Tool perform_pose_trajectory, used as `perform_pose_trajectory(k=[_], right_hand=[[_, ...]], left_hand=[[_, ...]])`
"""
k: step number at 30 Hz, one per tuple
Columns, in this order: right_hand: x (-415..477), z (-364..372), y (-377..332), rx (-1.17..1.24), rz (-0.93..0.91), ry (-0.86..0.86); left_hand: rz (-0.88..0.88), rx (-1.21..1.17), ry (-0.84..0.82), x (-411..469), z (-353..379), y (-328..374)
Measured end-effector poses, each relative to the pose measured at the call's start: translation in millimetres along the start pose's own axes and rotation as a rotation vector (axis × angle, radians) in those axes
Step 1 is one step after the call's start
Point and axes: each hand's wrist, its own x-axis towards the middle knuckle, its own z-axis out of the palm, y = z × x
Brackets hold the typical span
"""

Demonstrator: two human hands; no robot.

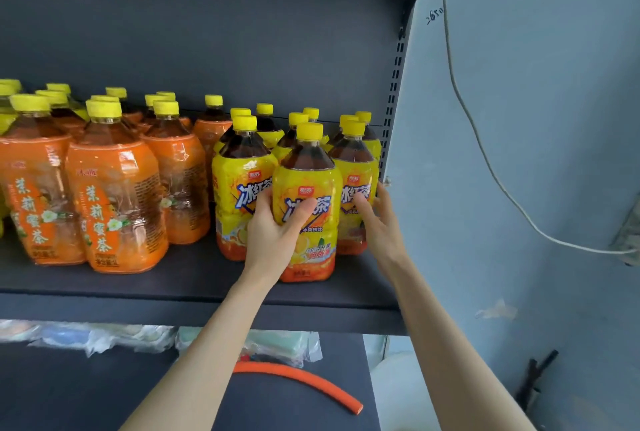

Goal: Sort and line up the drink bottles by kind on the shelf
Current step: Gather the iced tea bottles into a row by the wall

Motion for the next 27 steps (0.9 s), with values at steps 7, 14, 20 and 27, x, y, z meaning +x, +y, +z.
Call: perform_pose_trajectory(k=[7,14,20,27], right_hand=[[-8,-9,-3,-0.046,-0.081,0.055],[-17,-18,-5,-0.041,-0.080,0.062],[-23,-19,-5,-0.068,-0.093,0.066],[-30,-15,-6,-0.037,-0.109,0.057]], left_hand=[[0.030,0.110,0.082,6,-3,-4],[0.117,0.246,0.172,16,-1,-15],[0.138,0.220,0.227,18,10,-10],[0.206,0.447,0.272,21,7,-7]])
